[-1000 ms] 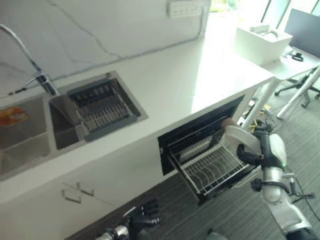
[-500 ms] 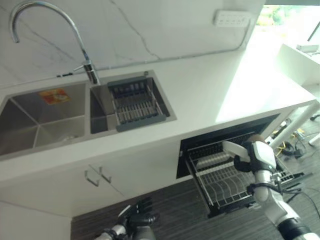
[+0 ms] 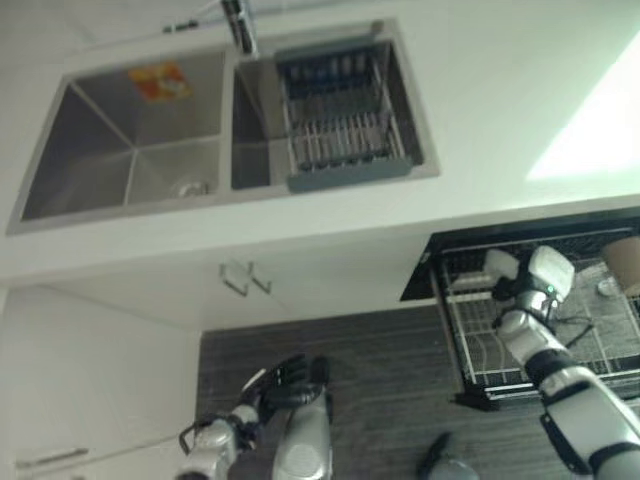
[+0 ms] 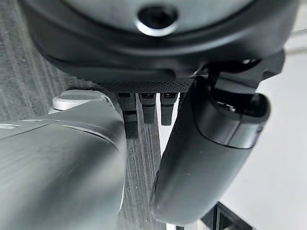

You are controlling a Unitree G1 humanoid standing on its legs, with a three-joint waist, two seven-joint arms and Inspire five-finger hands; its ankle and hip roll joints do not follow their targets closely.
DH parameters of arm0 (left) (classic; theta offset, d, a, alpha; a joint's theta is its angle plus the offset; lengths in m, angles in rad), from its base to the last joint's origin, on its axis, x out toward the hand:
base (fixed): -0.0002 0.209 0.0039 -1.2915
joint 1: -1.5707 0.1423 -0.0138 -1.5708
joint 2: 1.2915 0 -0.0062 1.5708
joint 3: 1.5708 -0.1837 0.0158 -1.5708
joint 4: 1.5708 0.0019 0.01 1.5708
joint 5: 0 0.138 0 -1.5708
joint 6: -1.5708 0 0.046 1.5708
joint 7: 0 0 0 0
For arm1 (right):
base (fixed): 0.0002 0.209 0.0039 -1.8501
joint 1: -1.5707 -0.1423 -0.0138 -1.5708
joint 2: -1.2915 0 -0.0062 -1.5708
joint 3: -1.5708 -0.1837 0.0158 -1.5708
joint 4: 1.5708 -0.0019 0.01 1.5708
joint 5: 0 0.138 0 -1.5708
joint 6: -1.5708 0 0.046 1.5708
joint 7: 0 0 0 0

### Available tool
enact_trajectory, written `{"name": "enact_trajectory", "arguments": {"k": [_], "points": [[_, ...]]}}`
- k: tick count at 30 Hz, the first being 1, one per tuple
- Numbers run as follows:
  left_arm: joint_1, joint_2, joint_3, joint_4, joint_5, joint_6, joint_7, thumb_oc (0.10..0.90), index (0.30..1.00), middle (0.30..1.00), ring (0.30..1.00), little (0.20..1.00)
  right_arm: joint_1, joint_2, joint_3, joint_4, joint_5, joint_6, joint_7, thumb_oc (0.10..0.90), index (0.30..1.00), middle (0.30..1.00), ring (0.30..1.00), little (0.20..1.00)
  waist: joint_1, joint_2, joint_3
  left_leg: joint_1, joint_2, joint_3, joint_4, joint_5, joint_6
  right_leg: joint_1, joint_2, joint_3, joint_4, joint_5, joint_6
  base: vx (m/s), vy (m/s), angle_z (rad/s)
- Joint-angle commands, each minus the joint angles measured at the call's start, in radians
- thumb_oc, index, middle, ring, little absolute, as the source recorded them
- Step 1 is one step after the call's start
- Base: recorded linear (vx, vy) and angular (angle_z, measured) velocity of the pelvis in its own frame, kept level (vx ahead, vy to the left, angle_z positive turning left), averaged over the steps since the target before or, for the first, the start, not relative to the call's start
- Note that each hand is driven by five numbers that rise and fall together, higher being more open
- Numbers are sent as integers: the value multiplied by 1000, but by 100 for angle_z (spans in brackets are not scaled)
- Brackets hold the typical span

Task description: Place the dishes in the dishwasher.

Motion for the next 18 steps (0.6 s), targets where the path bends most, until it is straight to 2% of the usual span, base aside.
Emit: {"name": "enact_trajectory", "arguments": {"k": [1, 8, 11, 12, 13, 14, 16, 18], "points": [[64, 61, -42, 30, -24, -22, 37, 800, 900, 900, 900, 900, -91, -113, 14, -20, -4, 12, -125, 400, 300, 300, 300, 300, 6, -18, -34, 81, -23, 20, 48, -208, 6, -58, 31, 26, 32, -18, -10, -136, -24, 5], [55, 75, -60, 4, -73, -50, 53, 800, 900, 900, 900, 900, -157, -133, 45, 52, -8, 65, -103, 400, 300, 300, 300, 300, 20, -4, -2, 32, -32, 13, 48, -204, 15, -104, 24, 22, 32, -3, -3, -72, -7, 6], [51, 77, -65, -20, -89, -48, 62, 800, 900, 900, 900, 900, -167, -131, 55, 79, 19, 80, -21, 400, 300, 300, 300, 300, 21, -2, 5, 22, -33, 14, 48, -203, 16, -114, 21, 22, 32, 0, -2, -54, 11, 2], [51, 78, -63, -25, -91, -48, 60, 800, 900, 900, 900, 900, -167, -126, 55, 90, 37, 95, 35, 400, 300, 300, 300, 300, 20, -2, 7, 19, -33, 15, 48, -203, 16, -117, 20, 22, 32, 1, -2, -53, 18, 1], [50, 79, -61, -33, -93, -46, 60, 800, 900, 900, 900, 900, -163, -122, 53, 105, 71, 105, 84, 427, 340, 340, 340, 340, 20, -2, 9, 17, -31, 16, 48, -202, 16, -120, 19, 23, 32, 1, -3, -59, 12, 1], [46, 79, -58, -52, -90, -33, 67, 800, 900, 900, 900, 900, -153, -110, 49, 116, 99, 93, 126, 800, 900, 900, 900, 900, 21, -3, 10, 16, -30, 17, 48, -203, 16, -122, 17, 24, 32, 2, -3, -45, 1, 1], [44, 79, -57, -69, -85, -24, 72, 800, 900, 900, 900, 900, -143, -100, 44, 131, 109, 142, 220, 800, 900, 900, 900, 900, 21, -4, 13, 18, -27, 18, 48, -203, 16, -121, 16, 23, 32, 3, -4, -16, -3, 0], [38, 86, -51, -100, -78, 2, 79, 800, 900, 900, 900, 900, -134, -91, 52, 142, 143, 128, 255, 800, 900, 900, 900, 900, 21, -6, 18, 22, -24, 20, 48, -203, 14, -119, 13, 20, 32, 7, -4, 0, 0, 0]]}}
